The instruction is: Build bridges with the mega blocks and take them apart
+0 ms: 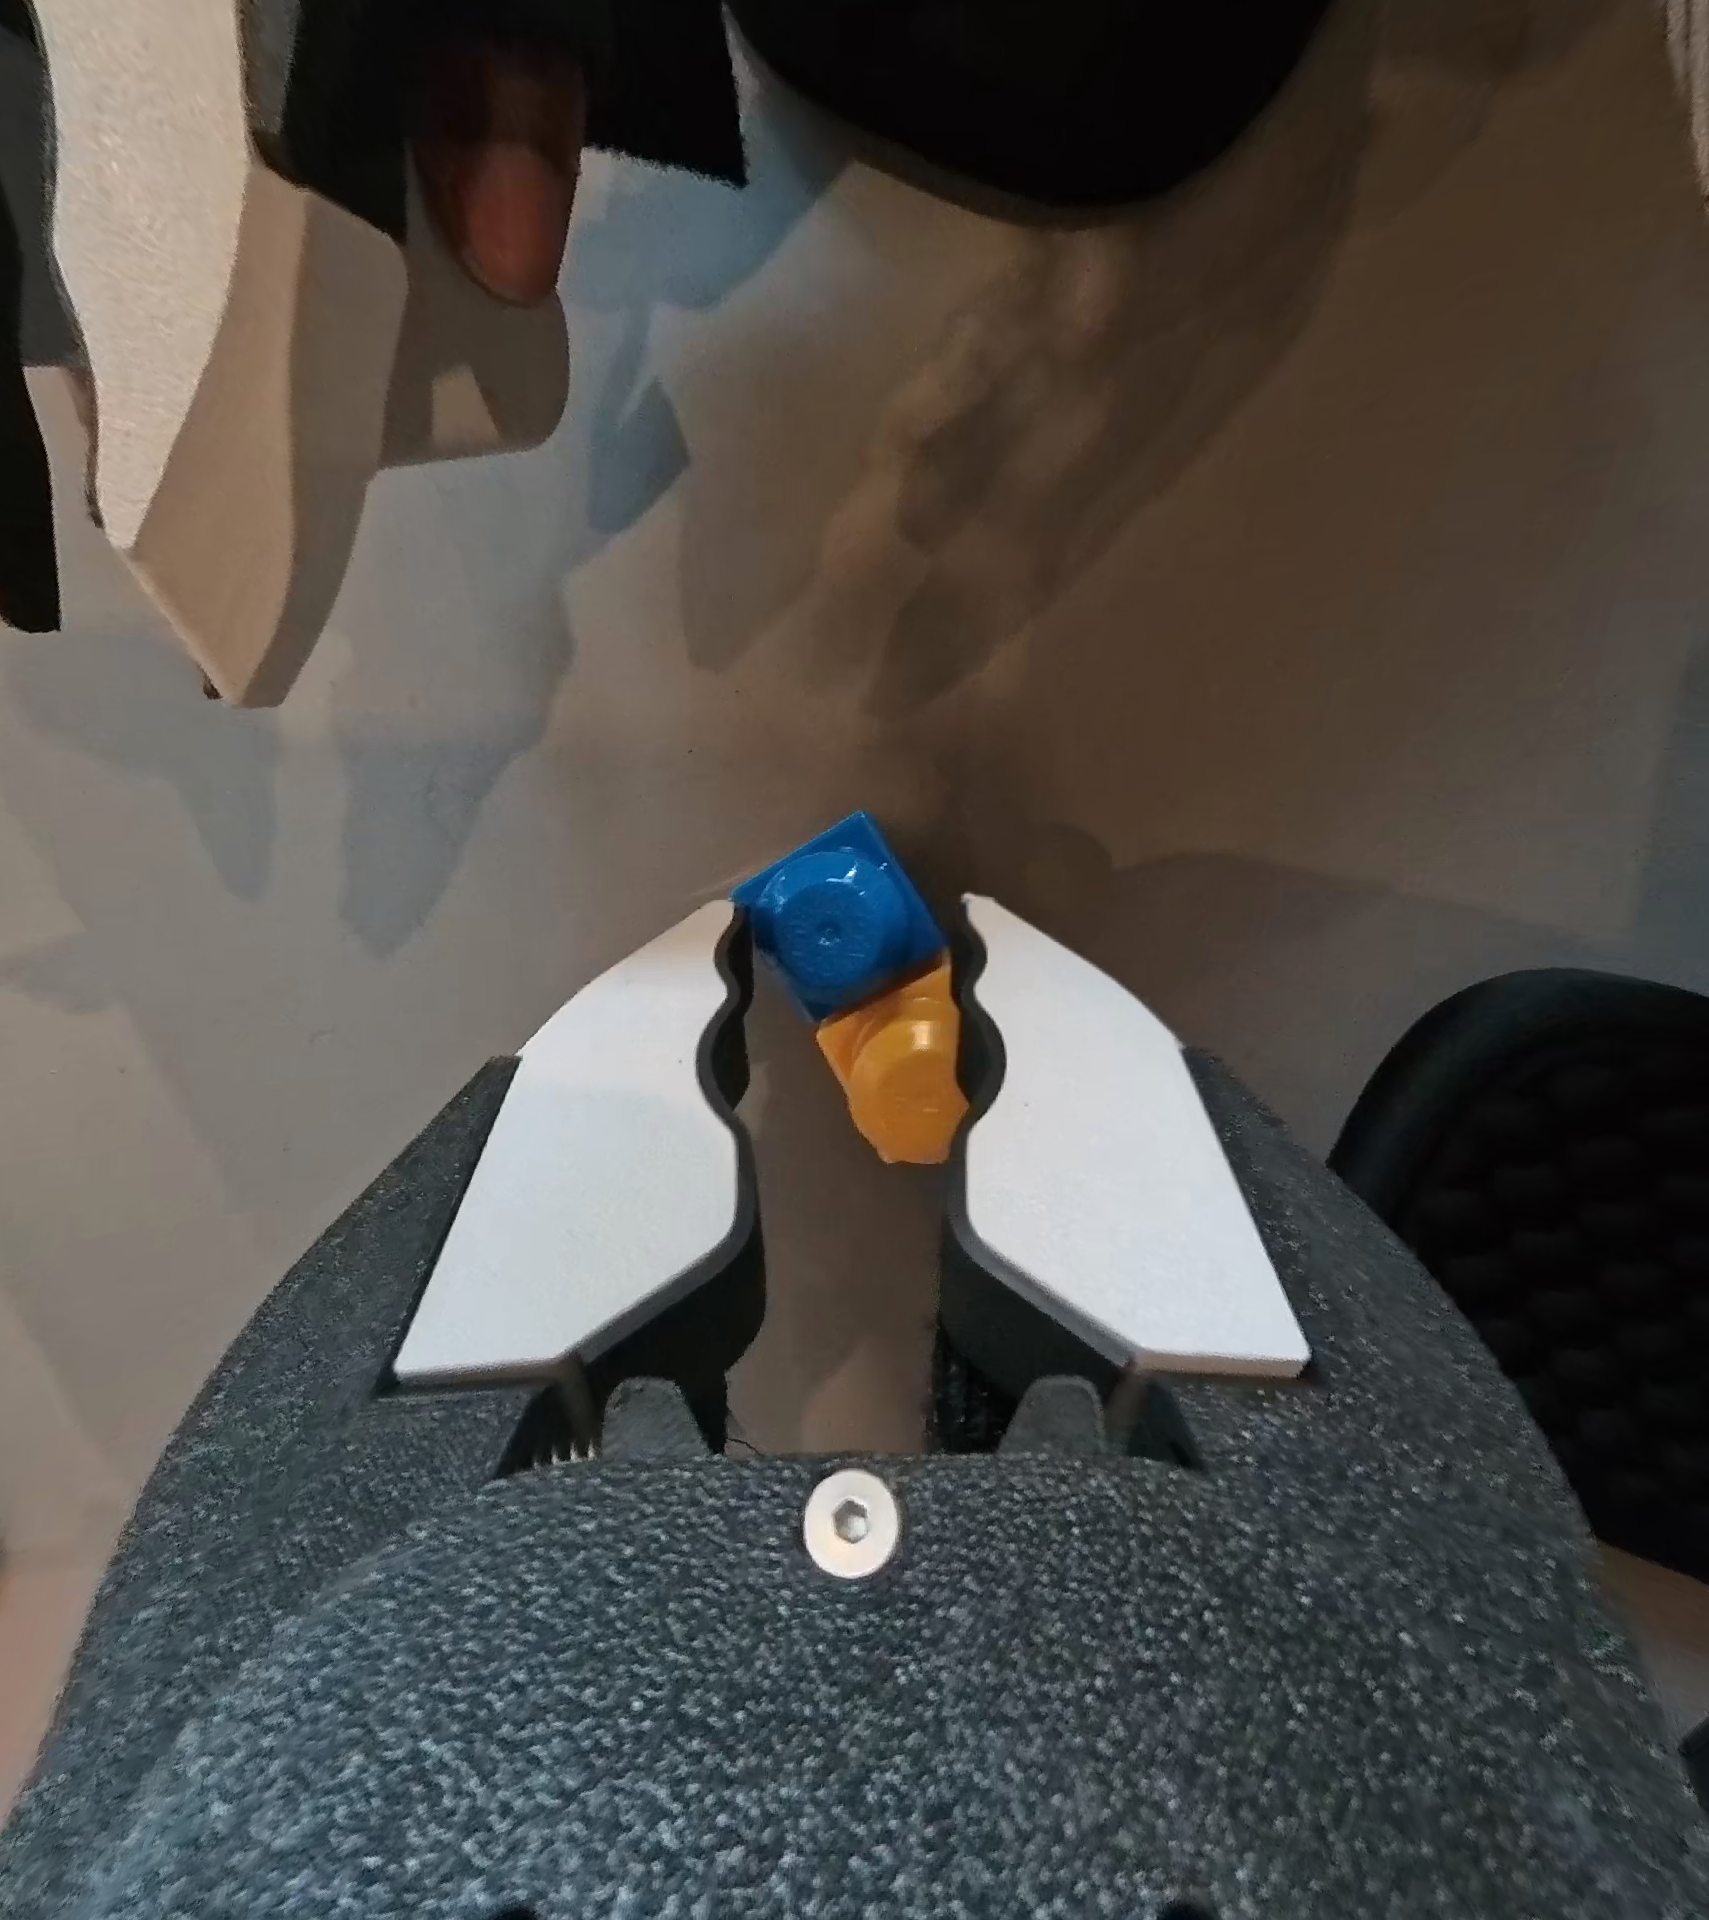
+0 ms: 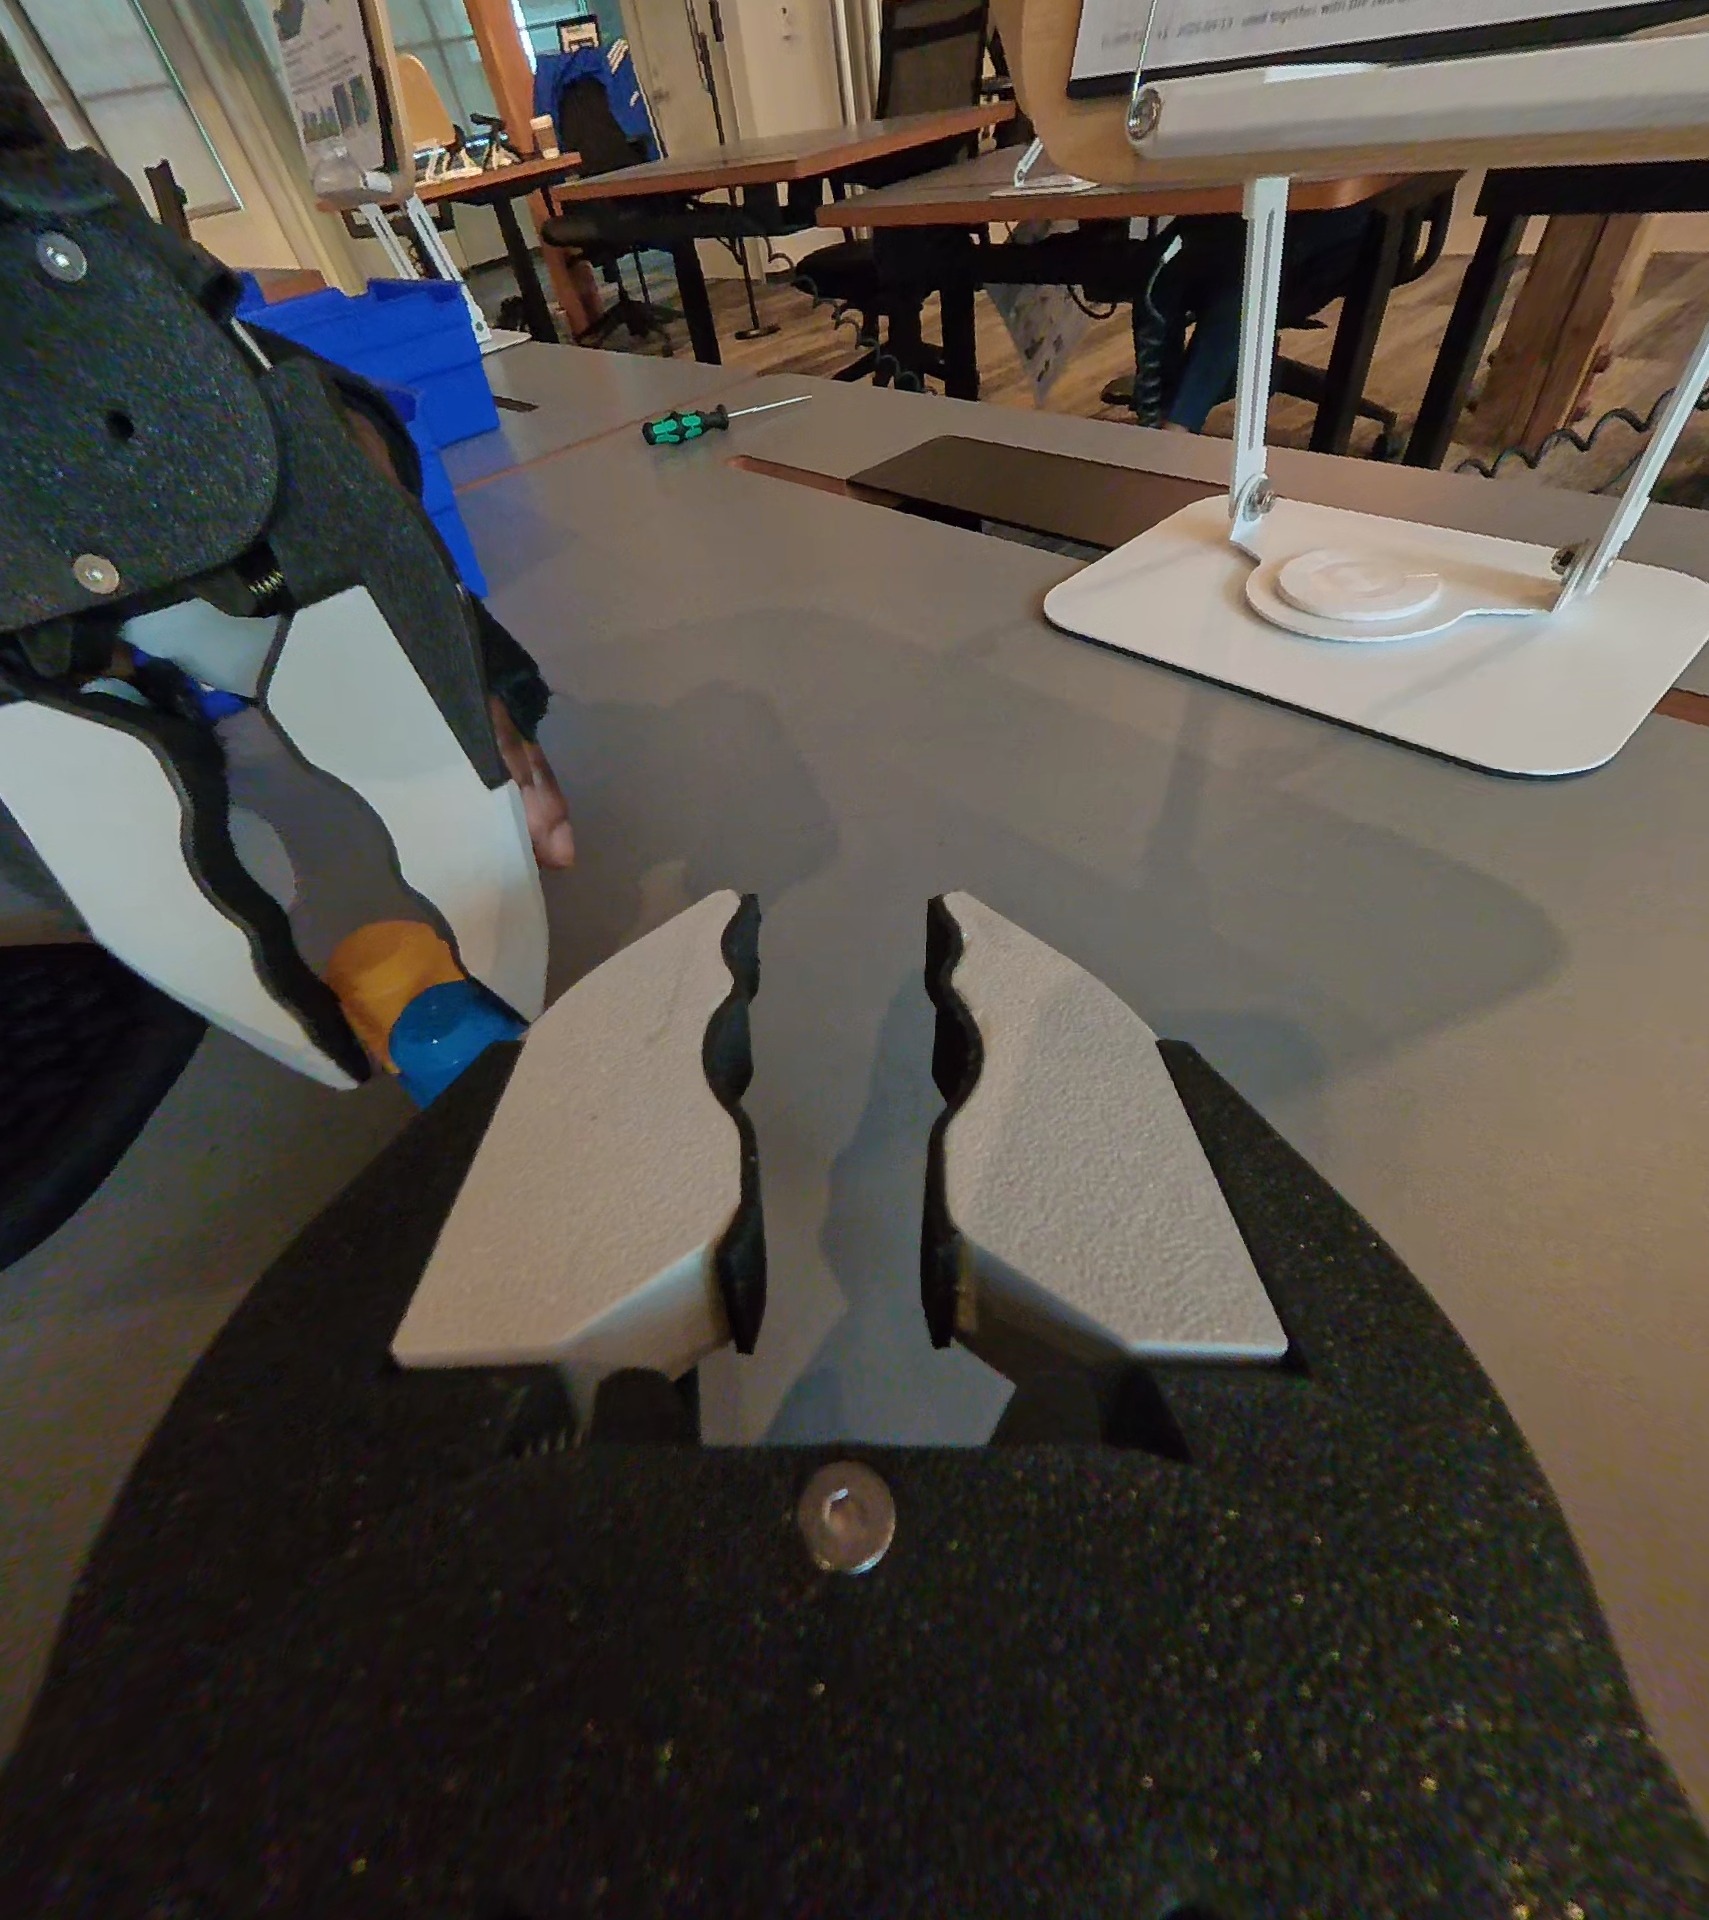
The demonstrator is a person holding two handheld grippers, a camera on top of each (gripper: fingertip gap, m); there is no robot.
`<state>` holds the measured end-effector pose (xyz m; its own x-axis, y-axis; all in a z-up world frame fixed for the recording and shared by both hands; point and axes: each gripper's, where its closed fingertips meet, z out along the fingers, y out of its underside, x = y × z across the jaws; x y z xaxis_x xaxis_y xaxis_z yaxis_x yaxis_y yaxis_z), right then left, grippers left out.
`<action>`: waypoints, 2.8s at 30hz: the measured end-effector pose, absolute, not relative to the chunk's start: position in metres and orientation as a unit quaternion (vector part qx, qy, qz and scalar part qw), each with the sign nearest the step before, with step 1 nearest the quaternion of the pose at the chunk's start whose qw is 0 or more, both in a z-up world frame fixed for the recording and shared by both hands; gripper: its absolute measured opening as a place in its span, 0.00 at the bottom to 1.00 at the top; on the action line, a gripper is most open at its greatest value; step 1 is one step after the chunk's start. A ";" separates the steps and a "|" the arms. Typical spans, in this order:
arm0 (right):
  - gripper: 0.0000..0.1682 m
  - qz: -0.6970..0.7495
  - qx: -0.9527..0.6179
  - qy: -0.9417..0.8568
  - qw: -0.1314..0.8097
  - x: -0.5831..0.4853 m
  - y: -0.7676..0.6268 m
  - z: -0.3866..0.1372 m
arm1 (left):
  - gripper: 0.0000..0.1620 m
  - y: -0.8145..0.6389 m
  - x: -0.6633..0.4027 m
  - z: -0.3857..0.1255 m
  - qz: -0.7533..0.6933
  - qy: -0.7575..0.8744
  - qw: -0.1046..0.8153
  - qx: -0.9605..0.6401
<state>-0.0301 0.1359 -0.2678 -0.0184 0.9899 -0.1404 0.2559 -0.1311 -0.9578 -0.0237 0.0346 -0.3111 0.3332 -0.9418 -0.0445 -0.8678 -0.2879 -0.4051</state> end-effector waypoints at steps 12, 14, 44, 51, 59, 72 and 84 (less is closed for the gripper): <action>0.19 0.485 -0.558 -0.579 0.345 -0.030 0.116 -0.274 | 0.30 0.037 -0.030 -0.234 -0.083 0.490 0.356 -0.792; 0.19 0.485 -0.536 -0.613 0.318 -0.030 0.100 -0.279 | 0.30 0.037 -0.043 -0.206 -0.058 0.440 0.416 -0.794; 0.00 0.399 -0.462 -0.767 0.196 -0.018 0.043 -0.340 | 0.01 -0.145 -0.230 -0.089 0.150 -0.009 0.645 -0.750; 0.02 0.381 -0.475 -0.764 0.212 -0.020 0.053 -0.342 | 0.03 -0.169 -0.259 -0.093 0.187 -0.040 0.615 -0.765; 0.01 0.371 -0.466 -0.756 0.271 -0.034 0.059 -0.337 | 0.03 -0.198 -0.292 -0.106 0.209 -0.080 0.574 -0.788; 0.06 0.395 -0.480 -0.737 0.265 -0.027 0.064 -0.325 | 0.21 -0.232 -0.349 -0.174 0.194 -0.128 0.356 -0.905; 0.07 0.399 -0.490 -0.726 0.272 -0.024 0.072 -0.319 | 0.38 -0.211 -0.394 -0.265 0.073 -0.178 0.246 -0.950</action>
